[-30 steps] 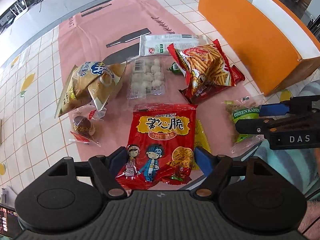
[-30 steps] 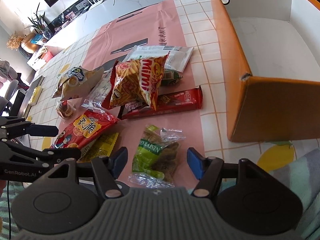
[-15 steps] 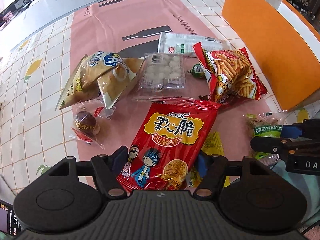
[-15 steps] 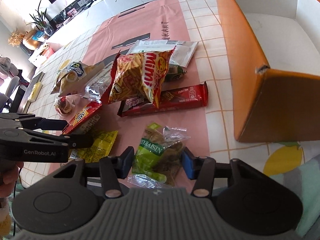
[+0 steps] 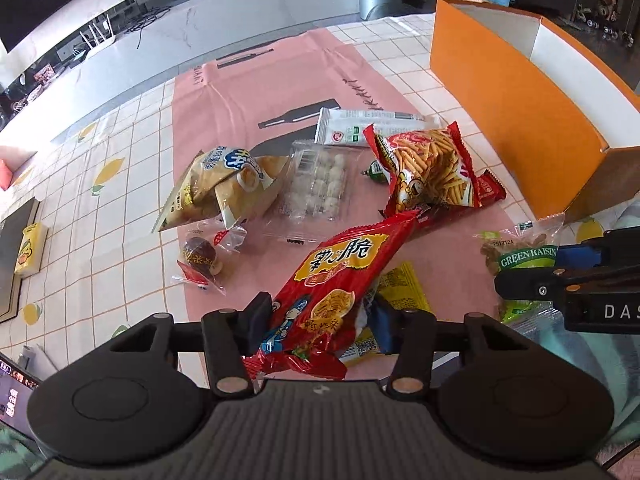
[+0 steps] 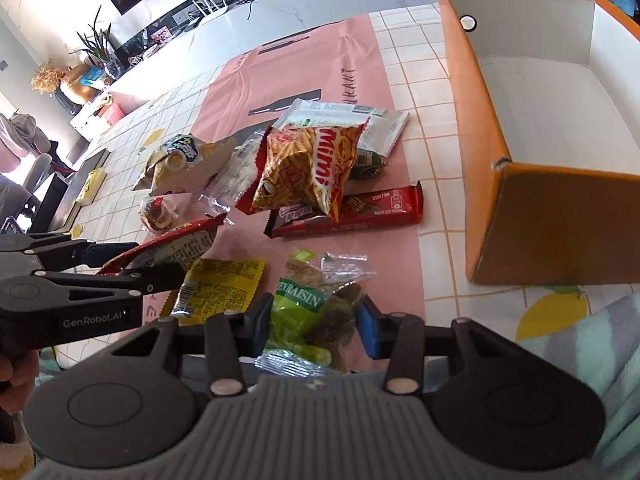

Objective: Organize snacks

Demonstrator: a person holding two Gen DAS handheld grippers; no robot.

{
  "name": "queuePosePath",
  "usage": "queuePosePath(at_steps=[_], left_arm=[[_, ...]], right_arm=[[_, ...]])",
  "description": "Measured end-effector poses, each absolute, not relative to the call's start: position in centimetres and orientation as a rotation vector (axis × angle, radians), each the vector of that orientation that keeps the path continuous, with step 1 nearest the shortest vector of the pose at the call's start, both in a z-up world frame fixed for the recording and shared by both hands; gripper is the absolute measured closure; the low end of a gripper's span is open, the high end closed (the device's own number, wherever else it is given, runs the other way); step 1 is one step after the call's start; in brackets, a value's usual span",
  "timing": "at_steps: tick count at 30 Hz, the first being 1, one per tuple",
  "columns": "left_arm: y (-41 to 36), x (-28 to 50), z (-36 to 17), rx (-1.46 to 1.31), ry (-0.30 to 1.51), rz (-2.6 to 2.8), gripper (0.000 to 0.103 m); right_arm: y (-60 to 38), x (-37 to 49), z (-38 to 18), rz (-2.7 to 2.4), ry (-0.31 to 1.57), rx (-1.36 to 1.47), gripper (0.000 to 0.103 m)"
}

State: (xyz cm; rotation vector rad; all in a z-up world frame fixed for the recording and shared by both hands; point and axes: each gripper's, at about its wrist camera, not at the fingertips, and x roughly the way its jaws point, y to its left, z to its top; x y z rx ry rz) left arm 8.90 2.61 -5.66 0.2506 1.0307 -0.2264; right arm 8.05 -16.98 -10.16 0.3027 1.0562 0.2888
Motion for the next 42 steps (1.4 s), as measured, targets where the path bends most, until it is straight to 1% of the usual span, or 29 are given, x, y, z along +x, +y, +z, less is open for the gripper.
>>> queuePosePath(at_steps=[7, 14, 16, 27, 35, 42], left_arm=[[2.0, 6.7, -2.8, 0.156, 0.961, -0.238, 0.048], [0.4, 4.9, 1.0, 0.111, 0.858, -0.27, 0.052], [-0.1, 4.8, 1.7, 0.106, 0.832, -0.27, 0.055], [-4.6, 6.2, 4.9, 0.058, 0.741, -0.368, 0.06], [-10.1, 9.4, 5.0, 0.036, 0.76, -0.508, 0.063], [-14.4, 12.5, 2.9, 0.05, 0.861, -0.582, 0.065]], right_arm=[[-17.6, 6.4, -8.0, 0.297, 1.006, 0.294, 0.061], [-19.3, 5.0, -4.1, 0.291, 0.889, 0.266, 0.061], [-19.8, 4.8, -3.1, 0.288, 0.865, 0.254, 0.061], [-24.4, 4.7, 0.4, 0.237, 0.802, 0.211, 0.061], [-29.4, 6.4, 2.2, 0.152, 0.815, 0.15, 0.061], [-33.4, 9.5, 0.3, 0.102, 0.93, 0.108, 0.061]])
